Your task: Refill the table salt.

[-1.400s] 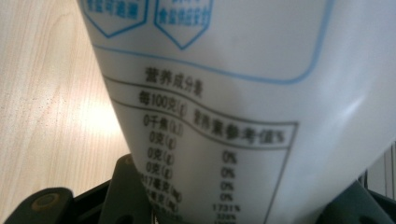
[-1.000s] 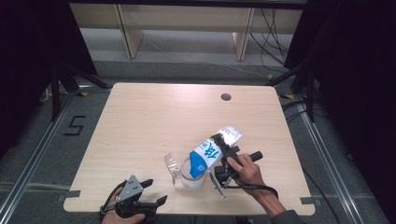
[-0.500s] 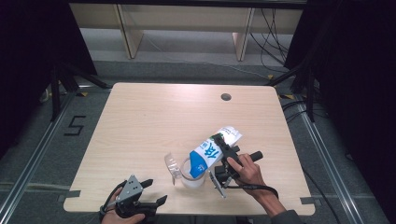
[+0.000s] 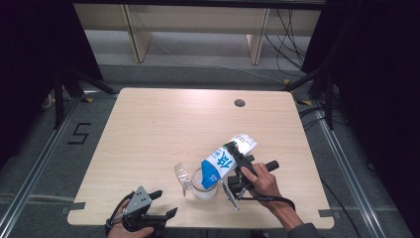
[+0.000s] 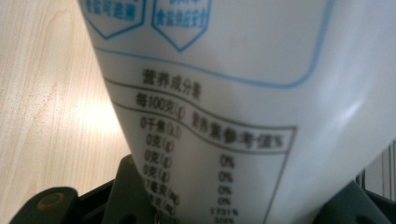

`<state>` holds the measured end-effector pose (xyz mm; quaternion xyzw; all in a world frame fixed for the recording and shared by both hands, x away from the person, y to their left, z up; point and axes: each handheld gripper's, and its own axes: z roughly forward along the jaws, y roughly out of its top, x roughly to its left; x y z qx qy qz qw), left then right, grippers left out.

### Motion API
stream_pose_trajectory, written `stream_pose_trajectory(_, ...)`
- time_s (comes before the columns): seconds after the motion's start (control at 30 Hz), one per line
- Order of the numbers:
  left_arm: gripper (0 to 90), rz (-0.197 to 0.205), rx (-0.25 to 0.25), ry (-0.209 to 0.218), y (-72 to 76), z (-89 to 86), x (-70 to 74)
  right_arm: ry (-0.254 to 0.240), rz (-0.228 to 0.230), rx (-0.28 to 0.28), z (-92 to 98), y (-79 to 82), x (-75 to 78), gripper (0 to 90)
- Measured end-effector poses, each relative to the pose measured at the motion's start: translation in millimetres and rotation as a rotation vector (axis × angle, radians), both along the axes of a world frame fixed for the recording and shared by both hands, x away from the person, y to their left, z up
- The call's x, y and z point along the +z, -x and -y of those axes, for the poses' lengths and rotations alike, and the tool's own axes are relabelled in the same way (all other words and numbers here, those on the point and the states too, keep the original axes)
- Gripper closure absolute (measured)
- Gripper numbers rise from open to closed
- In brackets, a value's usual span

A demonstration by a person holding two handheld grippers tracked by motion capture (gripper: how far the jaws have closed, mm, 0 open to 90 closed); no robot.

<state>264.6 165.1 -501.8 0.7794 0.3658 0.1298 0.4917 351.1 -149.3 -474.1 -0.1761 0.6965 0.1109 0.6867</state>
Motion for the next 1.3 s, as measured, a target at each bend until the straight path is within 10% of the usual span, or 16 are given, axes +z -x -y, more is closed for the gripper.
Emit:
stream_pose_trajectory(0.07, 21.7, 0.001, -0.001, 0.004, -0.3, 0.1, -0.4, 0.061, 0.031, 0.028, -1.0, -1.0, 4.3, 56.6)
stream_pose_trajectory(0.47, 21.7, 0.0, 0.001, 0.0, 0.0, -0.1, -0.1, -0.002, -0.004, -0.012, 0.3, 1.1, -1.2, 57.1)
stream_pose_trajectory(1.3, 21.7, -0.001, -0.005, -0.002, -0.5, -0.6, -0.3, 0.061, 0.026, 0.008, -1.7, 0.5, 1.8, 57.8)
